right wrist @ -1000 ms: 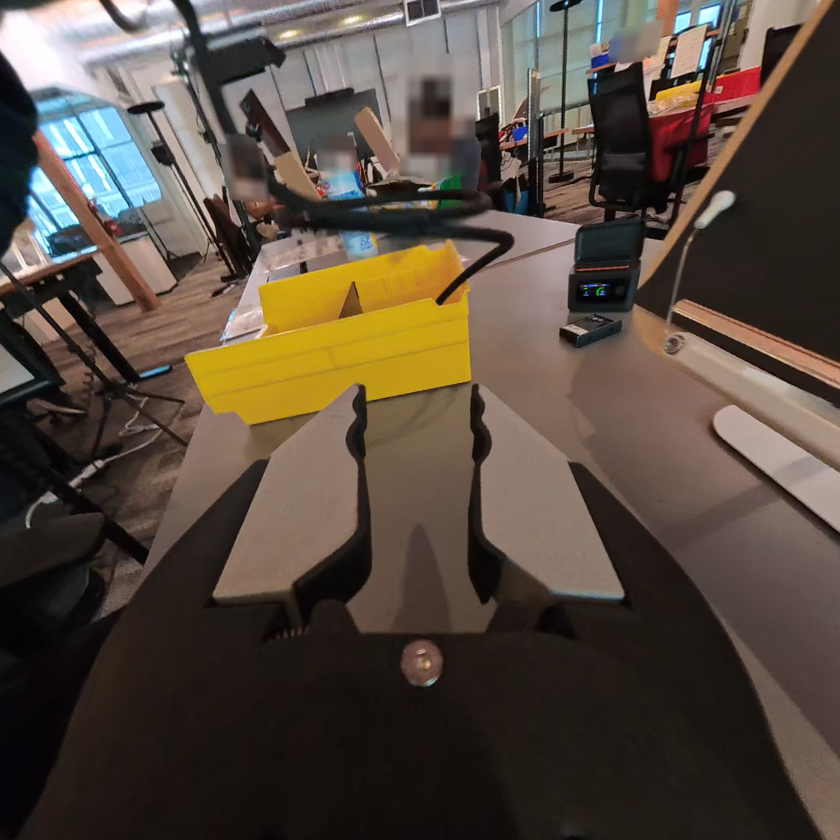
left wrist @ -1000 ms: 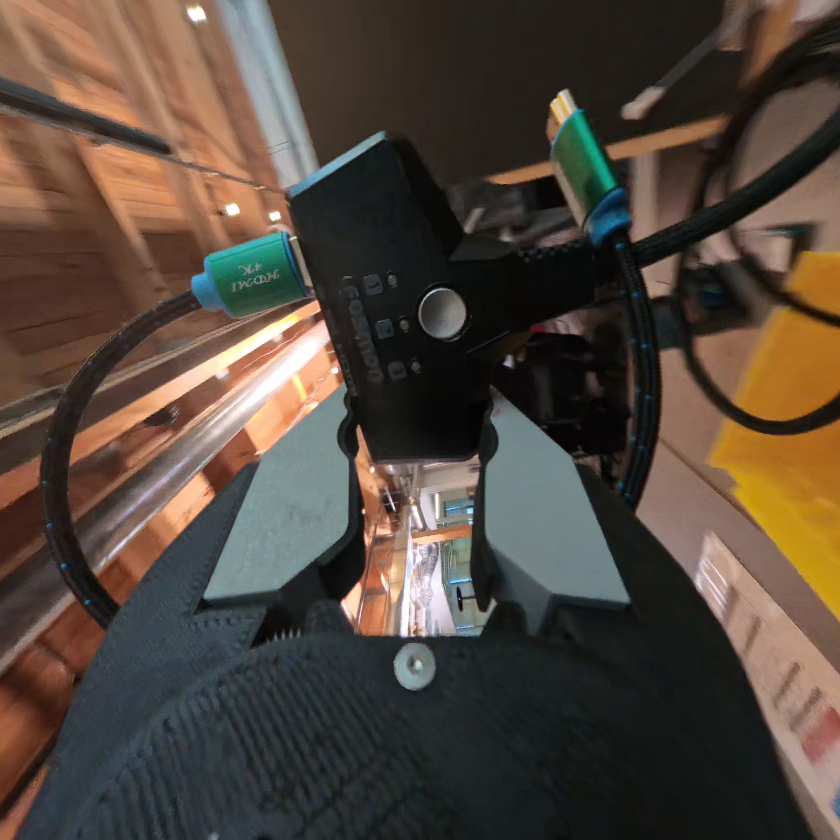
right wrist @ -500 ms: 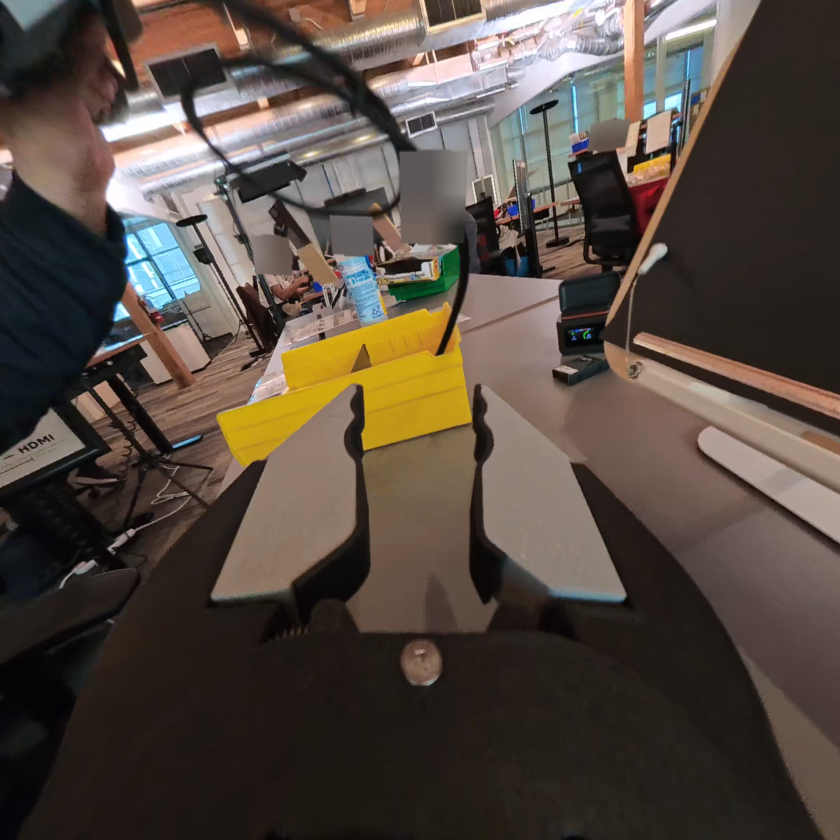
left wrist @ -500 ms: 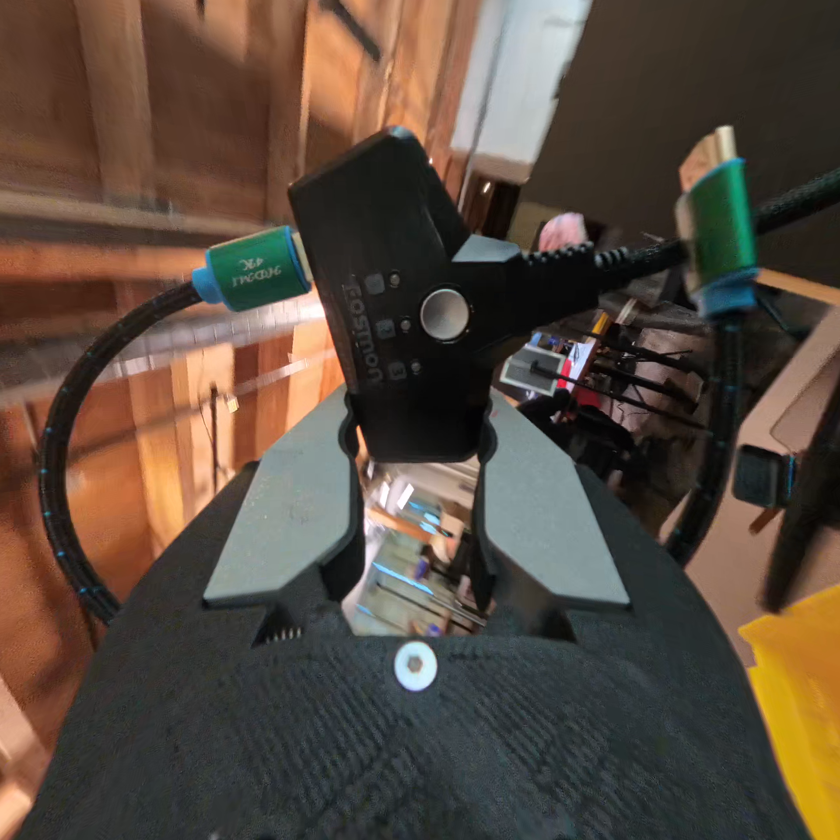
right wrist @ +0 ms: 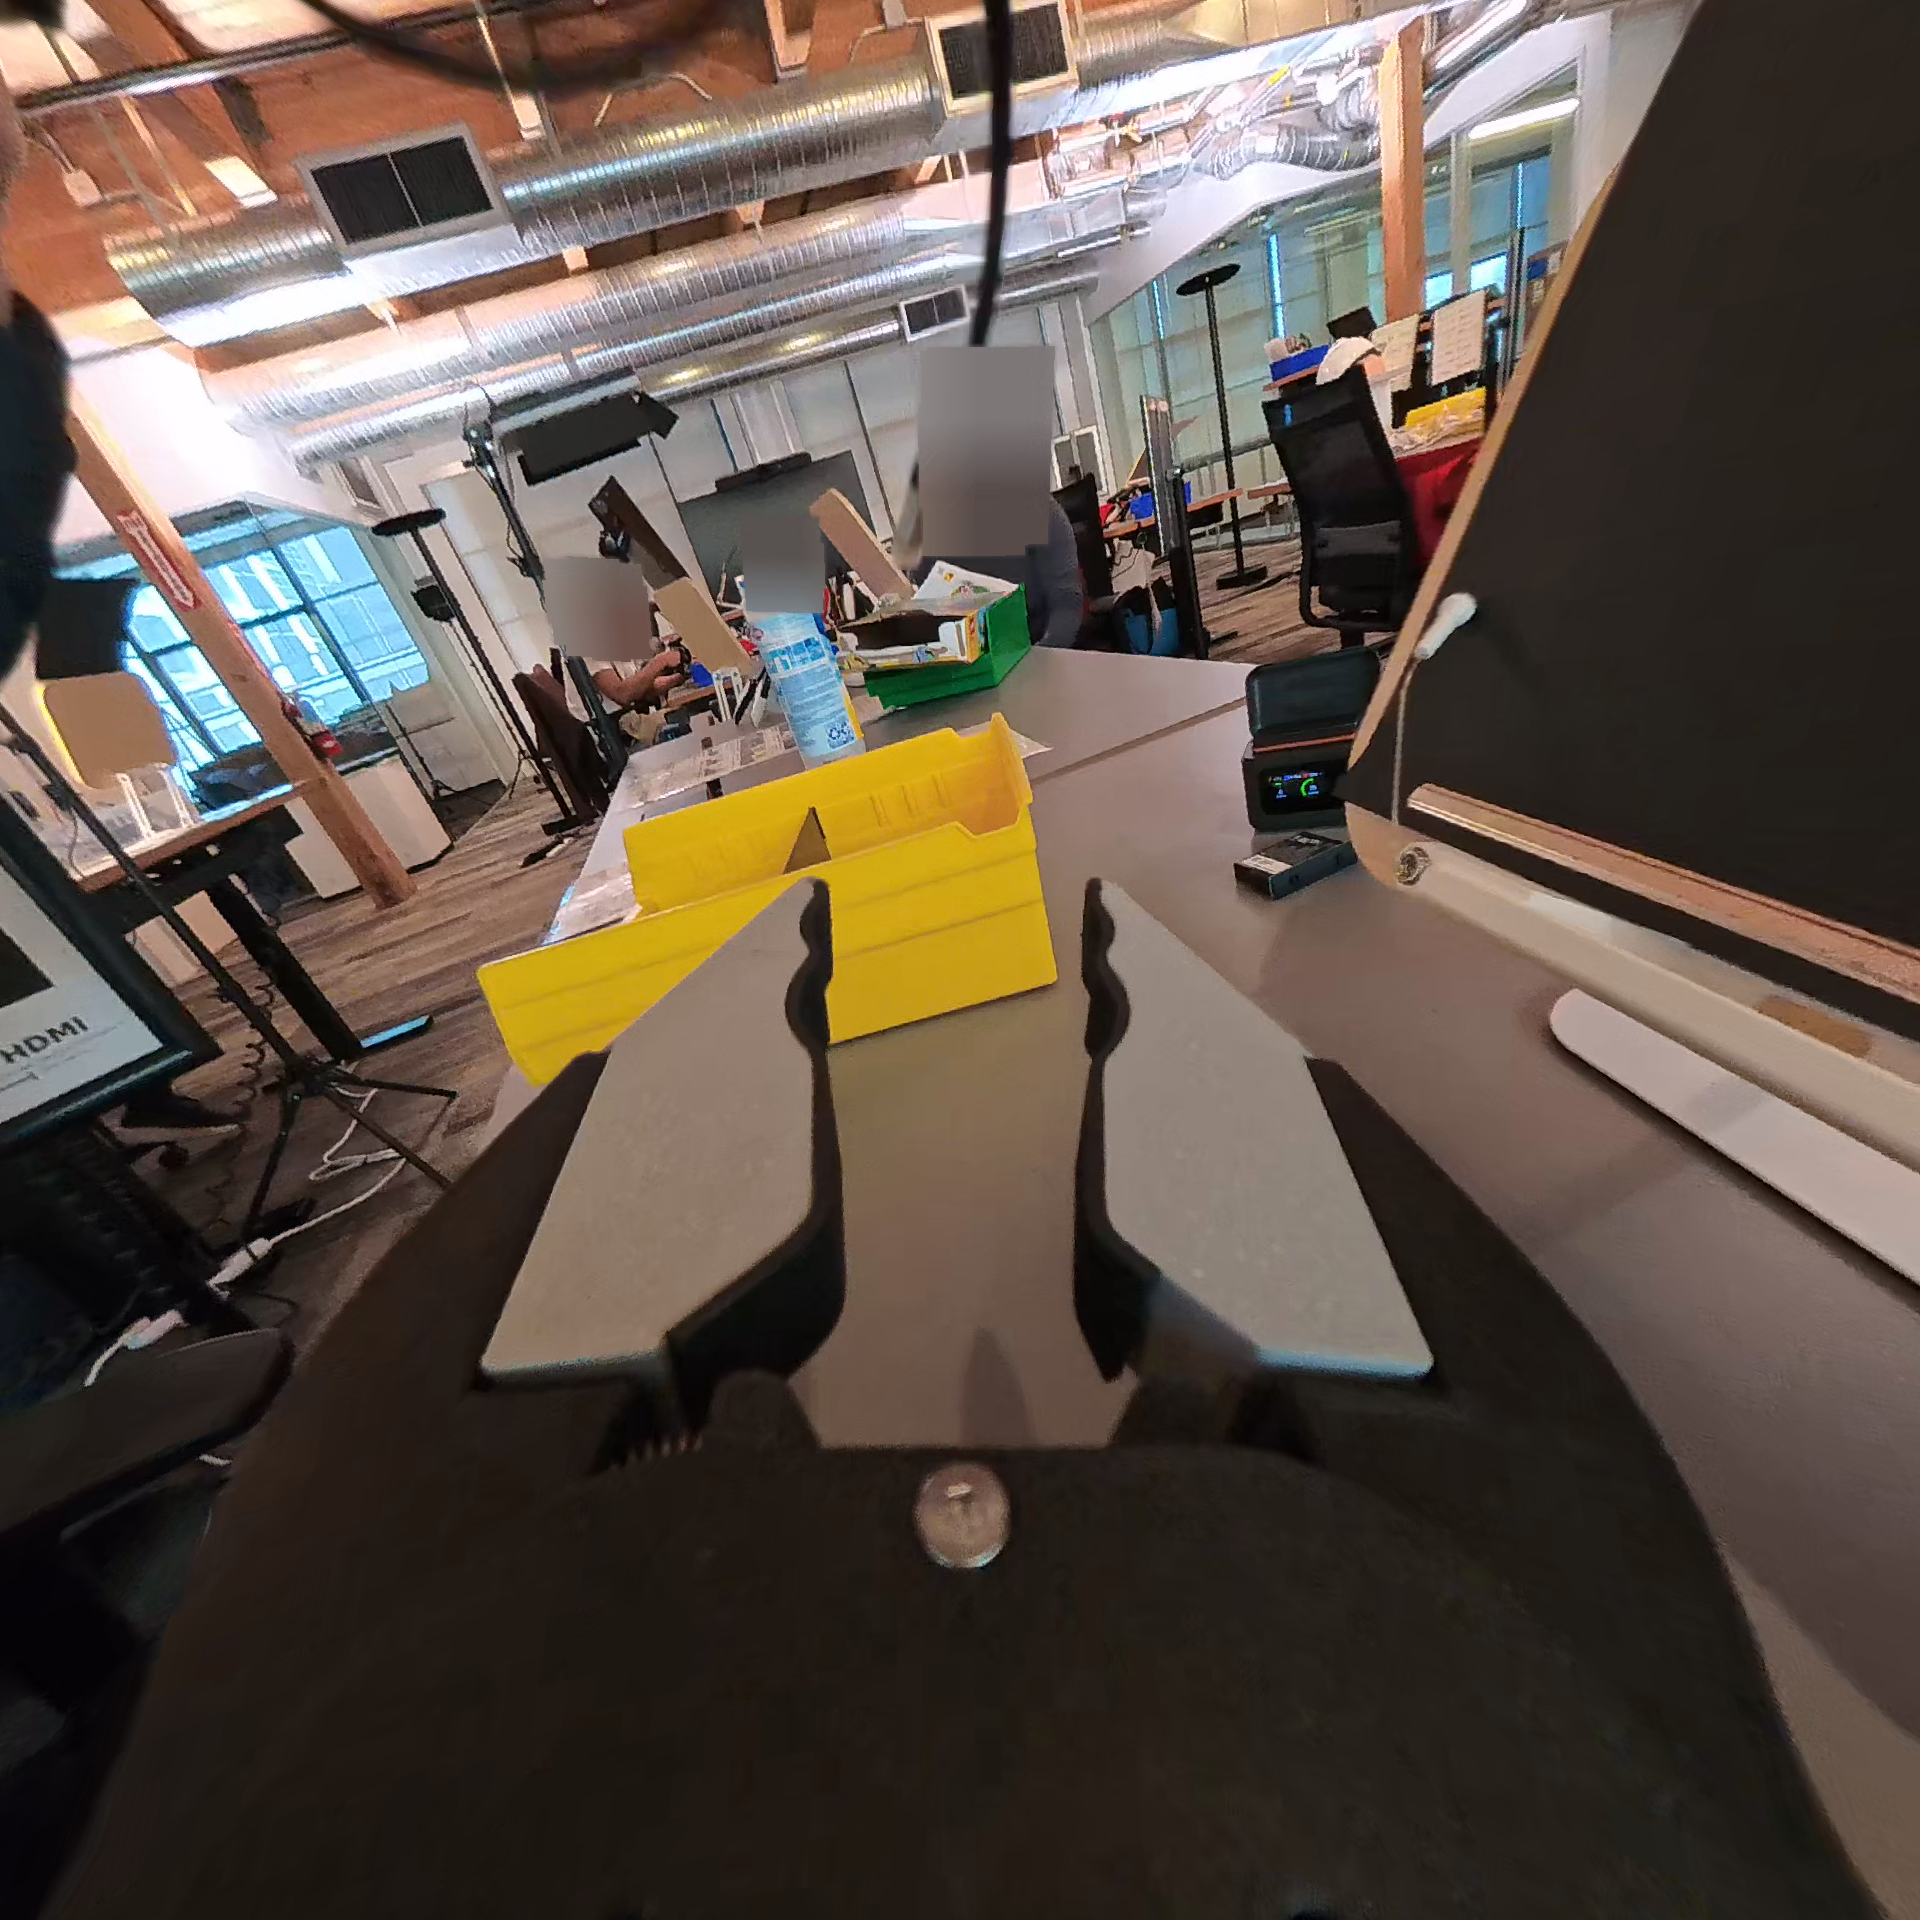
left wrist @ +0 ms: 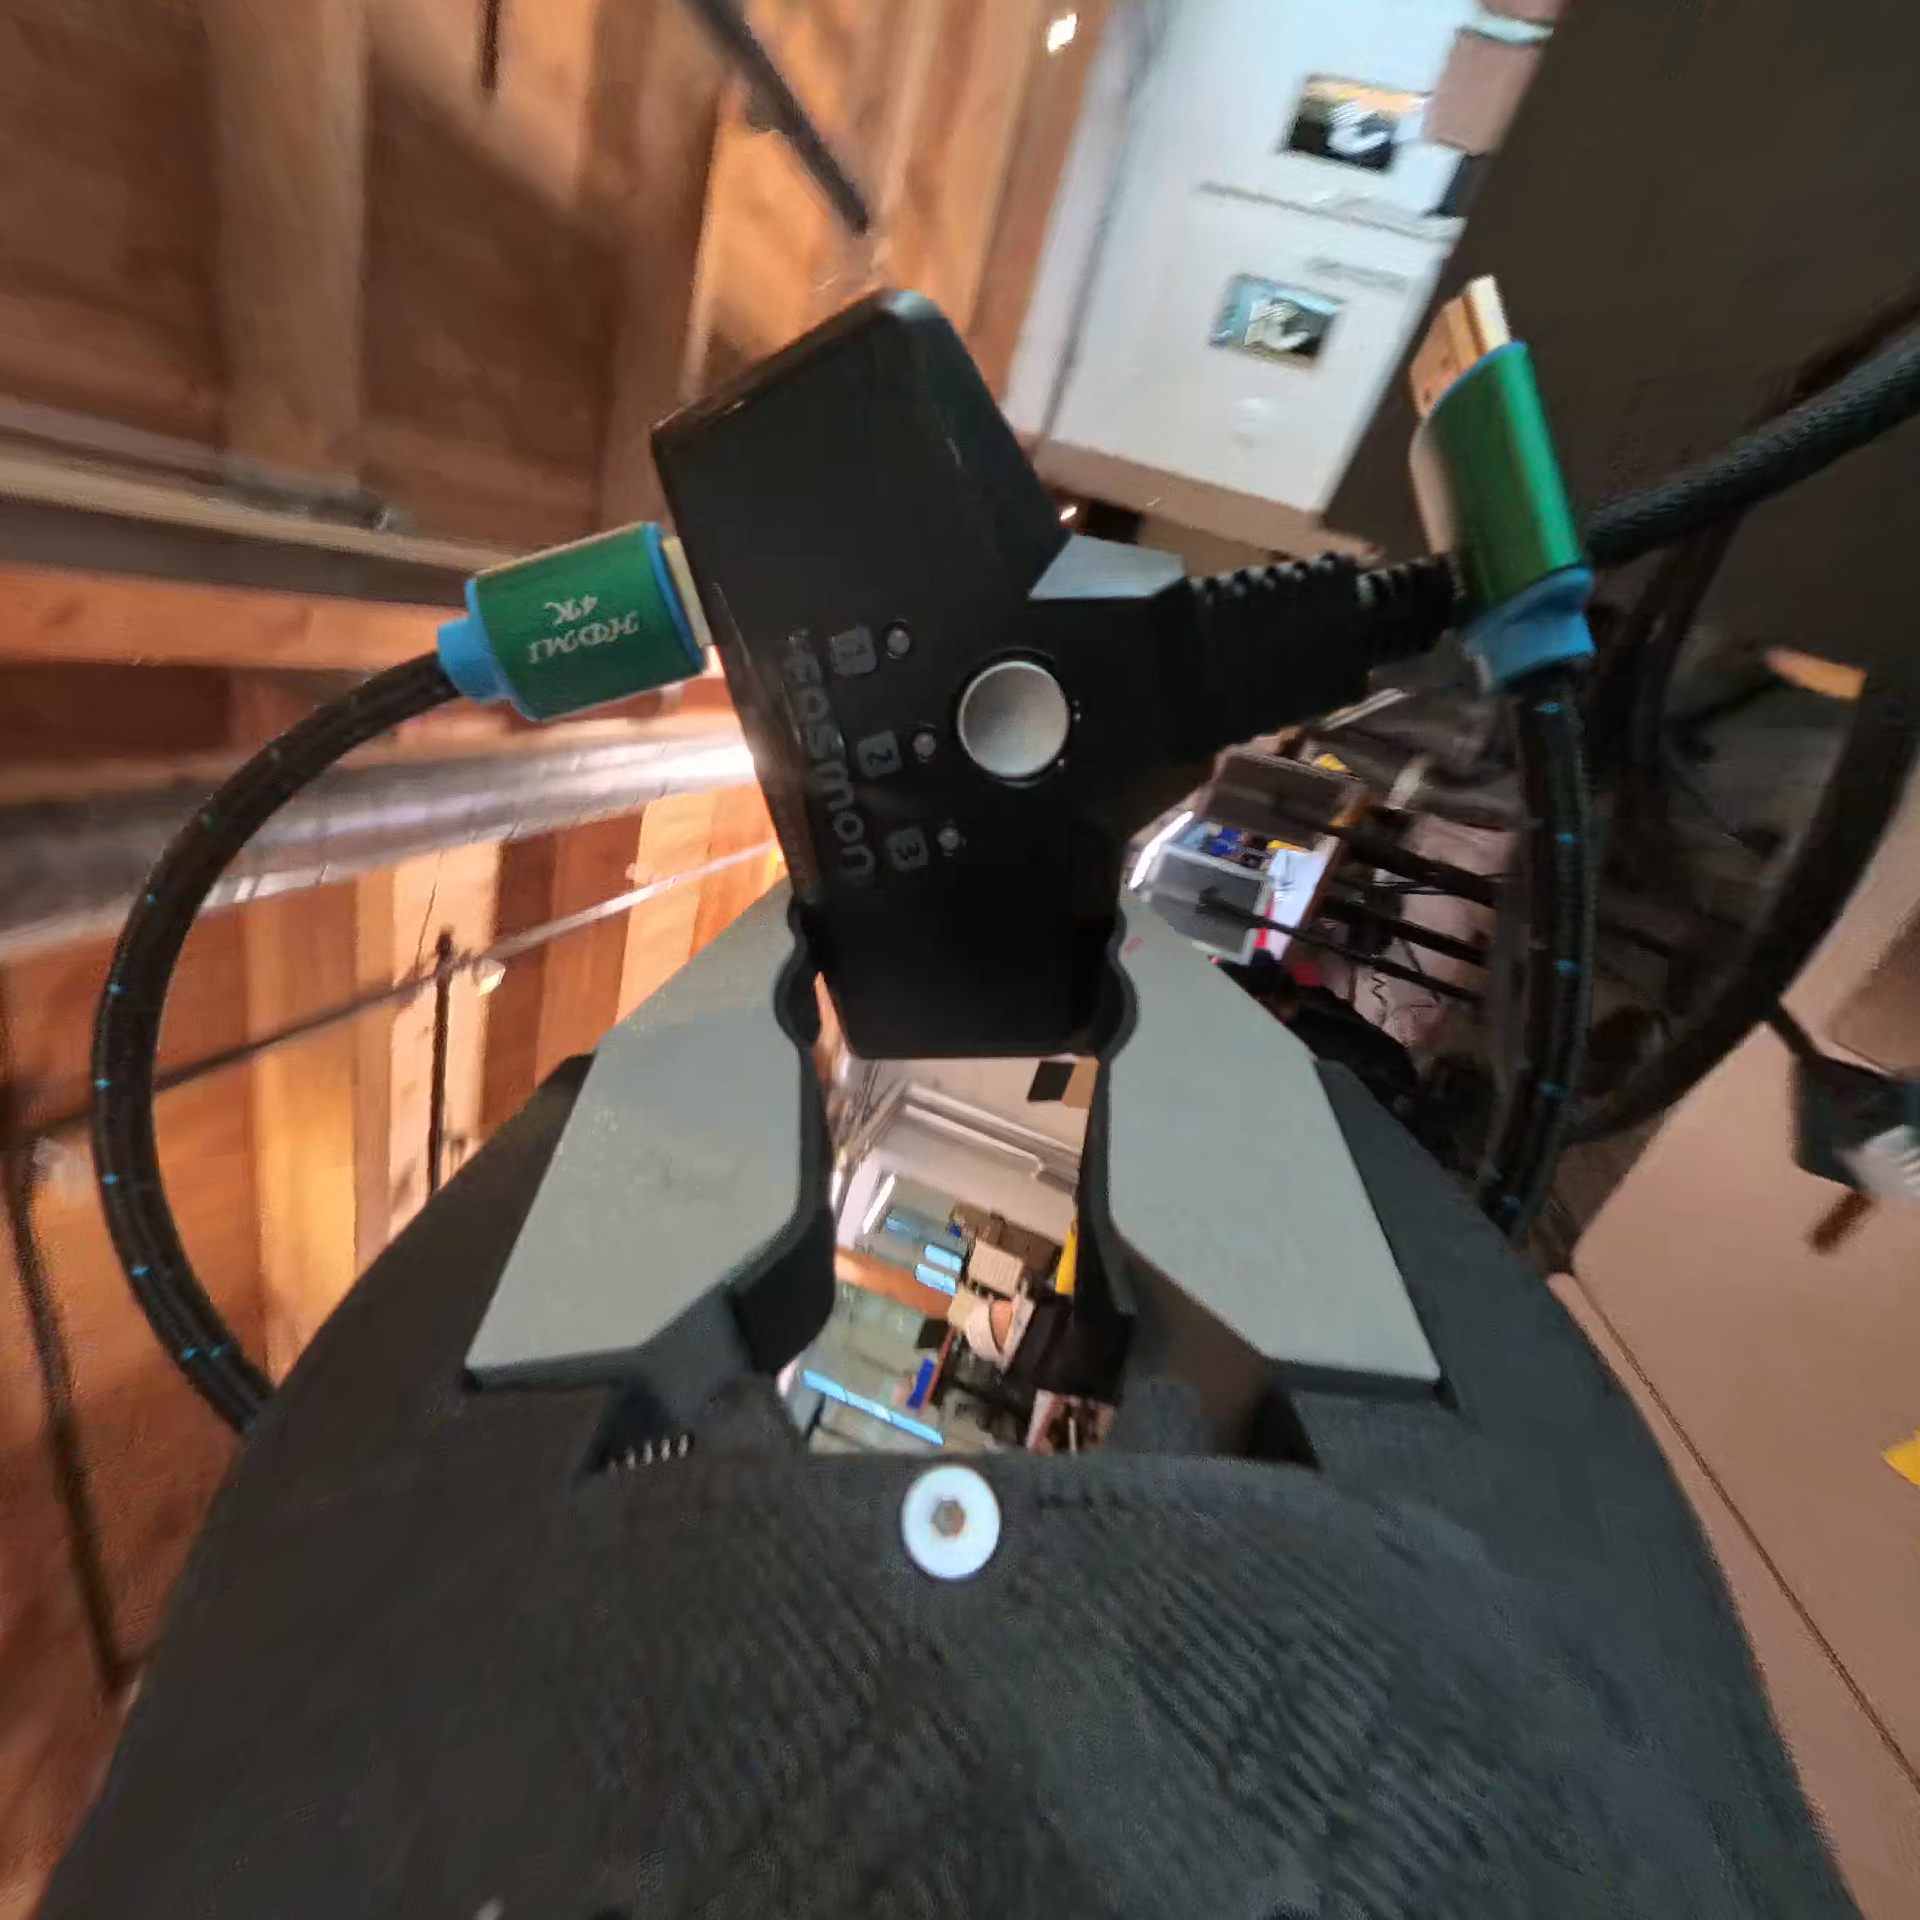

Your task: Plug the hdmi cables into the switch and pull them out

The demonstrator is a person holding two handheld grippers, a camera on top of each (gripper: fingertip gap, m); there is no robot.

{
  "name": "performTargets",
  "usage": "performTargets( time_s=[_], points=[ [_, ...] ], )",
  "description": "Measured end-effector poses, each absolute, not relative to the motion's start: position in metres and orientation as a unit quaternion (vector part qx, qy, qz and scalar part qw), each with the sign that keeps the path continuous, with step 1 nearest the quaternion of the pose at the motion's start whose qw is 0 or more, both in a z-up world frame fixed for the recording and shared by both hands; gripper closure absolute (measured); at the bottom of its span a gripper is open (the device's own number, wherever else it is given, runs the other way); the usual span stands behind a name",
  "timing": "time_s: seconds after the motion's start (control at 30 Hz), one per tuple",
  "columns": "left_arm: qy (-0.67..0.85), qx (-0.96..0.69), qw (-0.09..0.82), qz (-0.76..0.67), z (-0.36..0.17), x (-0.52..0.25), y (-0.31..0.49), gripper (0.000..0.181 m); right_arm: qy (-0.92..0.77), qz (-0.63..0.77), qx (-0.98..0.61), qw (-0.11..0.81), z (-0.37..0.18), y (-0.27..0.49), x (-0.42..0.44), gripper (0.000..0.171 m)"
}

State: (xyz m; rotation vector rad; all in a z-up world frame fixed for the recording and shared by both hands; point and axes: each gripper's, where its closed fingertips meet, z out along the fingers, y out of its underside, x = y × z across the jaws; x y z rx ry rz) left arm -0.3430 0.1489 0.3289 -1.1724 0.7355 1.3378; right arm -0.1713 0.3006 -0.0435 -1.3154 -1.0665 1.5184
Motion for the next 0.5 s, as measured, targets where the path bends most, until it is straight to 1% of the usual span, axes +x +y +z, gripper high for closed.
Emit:
performTargets(
  time_s=[0.07,0.17,0.23,0.3,0.37,0.43,0.5],
  points=[
    [0.394,-0.498,0.543,0.549,0.279,-0.308,0.166,0.131,-0.419,0.612,-0.526,0.417,-0.041,0.302,-0.167,0.125],
    [0.515,-0.515,0.483,0.487,0.175,-0.264,0.194,0.131,-0.414,0.613,-0.517,0.431,-0.031,0.304,-0.159,0.123],
    [0.559,-0.526,0.445,0.461,0.108,-0.248,0.209,0.131,-0.416,0.619,-0.495,0.445,-0.019,0.301,-0.152,0.119],
    [0.578,-0.539,0.433,0.434,0.055,-0.238,0.222,0.131,-0.423,0.642,-0.463,0.441,-0.008,0.291,-0.145,0.112],
    [0.581,-0.559,0.438,0.398,0.017,-0.231,0.231,0.131,-0.432,0.666,-0.440,0.420,-0.003,0.278,-0.144,0.107],
    [0.579,-0.566,0.452,0.374,-0.007,-0.223,0.237,0.131,-0.453,0.673,-0.437,0.388,-0.009,0.266,-0.151,0.101],
    [0.585,-0.567,0.451,0.365,-0.025,-0.217,0.241,0.131,-0.483,0.677,-0.434,0.346,-0.020,0.251,-0.160,0.100]
  ],
)
